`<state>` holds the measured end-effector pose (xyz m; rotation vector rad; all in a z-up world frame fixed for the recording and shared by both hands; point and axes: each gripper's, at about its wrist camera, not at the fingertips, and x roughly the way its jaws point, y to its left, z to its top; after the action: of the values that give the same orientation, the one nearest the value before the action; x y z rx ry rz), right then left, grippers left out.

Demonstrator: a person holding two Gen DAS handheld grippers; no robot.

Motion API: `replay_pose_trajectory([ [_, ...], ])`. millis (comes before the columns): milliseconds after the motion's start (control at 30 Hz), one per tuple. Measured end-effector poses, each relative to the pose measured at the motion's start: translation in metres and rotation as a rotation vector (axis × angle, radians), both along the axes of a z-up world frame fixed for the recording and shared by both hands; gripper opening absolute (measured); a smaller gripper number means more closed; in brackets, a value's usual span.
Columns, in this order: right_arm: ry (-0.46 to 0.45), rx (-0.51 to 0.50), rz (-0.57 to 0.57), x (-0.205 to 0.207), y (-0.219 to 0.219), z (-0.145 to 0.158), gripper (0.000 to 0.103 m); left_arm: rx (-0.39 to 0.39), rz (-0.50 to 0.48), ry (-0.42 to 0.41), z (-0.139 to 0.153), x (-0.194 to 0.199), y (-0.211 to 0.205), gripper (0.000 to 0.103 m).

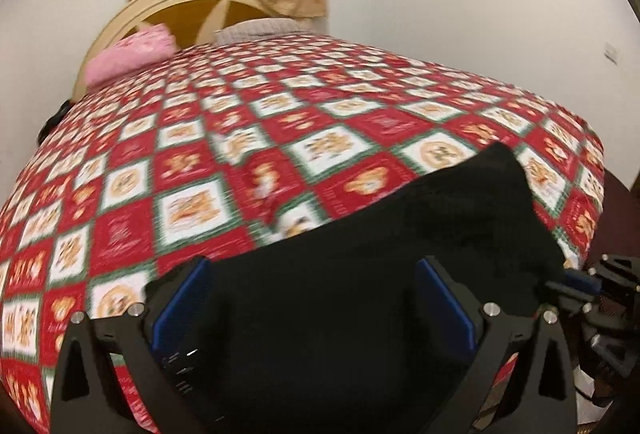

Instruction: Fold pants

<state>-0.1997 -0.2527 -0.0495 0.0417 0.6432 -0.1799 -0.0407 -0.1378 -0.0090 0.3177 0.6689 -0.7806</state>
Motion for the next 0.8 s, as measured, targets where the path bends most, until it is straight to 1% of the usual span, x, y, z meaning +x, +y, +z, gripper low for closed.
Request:
replay_pose_trajectory([
  [67, -0.004, -0.029, 0.003, 0.001, 0.002, 0.004, 0.01, 0.005, -0.019, -0.005, 0.003, -0.004, -0.011, 0.103],
  [133, -0.043, -0.071, -0.014, -0.004, 0.0, 0.014, 0.01, -0.003, -0.035, -0.006, 0.008, -0.005, -0.018, 0.103],
  [167, -0.062, -0.071, -0.017, -0.007, -0.004, 0.019, 0.01, -0.012, -0.044, -0.009, 0.011, -0.006, -0.022, 0.103],
  [233, -0.066, -0.056, -0.026, -0.008, -0.014, 0.023, 0.01, -0.02, -0.056, -0.008, 0.015, -0.008, -0.03, 0.103],
  [300, -0.037, -0.053, -0.057, -0.008, -0.026, 0.015, 0.01, -0.023, -0.067, 0.0, 0.017, -0.01, -0.04, 0.103],
  [333, -0.016, -0.018, -0.062, -0.006, -0.034, 0.006, 0.01, -0.026, -0.073, 0.005, 0.017, -0.011, -0.047, 0.103],
  [367, -0.016, 0.017, -0.063, -0.007, -0.04, 0.002, 0.01, -0.028, -0.081, 0.011, 0.016, -0.013, -0.053, 0.103],
  [433, -0.05, 0.082, -0.058, -0.011, -0.047, 0.001, 0.011, -0.03, -0.094, 0.012, 0.014, -0.015, -0.064, 0.103],
  [467, -0.055, 0.076, -0.048, -0.011, -0.045, 0.003, 0.012, -0.027, -0.094, 0.012, 0.012, -0.016, -0.072, 0.103],
  [533, -0.051, 0.028, -0.03, -0.012, -0.038, 0.005, 0.013, -0.028, -0.102, 0.017, 0.008, -0.017, -0.086, 0.103],
  [600, -0.051, 0.019, -0.012, -0.015, -0.034, 0.007, 0.016, 0.018, -0.086, 0.002, -0.004, -0.016, -0.101, 0.103],
  [633, -0.054, 0.031, -0.005, -0.018, -0.034, 0.009, 0.017, 0.02, -0.079, 0.011, -0.007, -0.015, -0.1, 0.103],
  [700, -0.095, 0.091, -0.01, -0.026, -0.042, 0.02, 0.019, -0.019, -0.072, 0.034, -0.004, -0.014, -0.092, 0.103],
  [733, -0.136, 0.118, -0.025, -0.03, -0.046, 0.029, 0.019, -0.031, -0.073, 0.051, -0.001, -0.013, -0.084, 0.103],
  [800, -0.214, 0.128, -0.053, -0.034, -0.051, 0.048, 0.019, -0.03, -0.062, 0.056, 0.002, -0.013, -0.074, 0.103],
])
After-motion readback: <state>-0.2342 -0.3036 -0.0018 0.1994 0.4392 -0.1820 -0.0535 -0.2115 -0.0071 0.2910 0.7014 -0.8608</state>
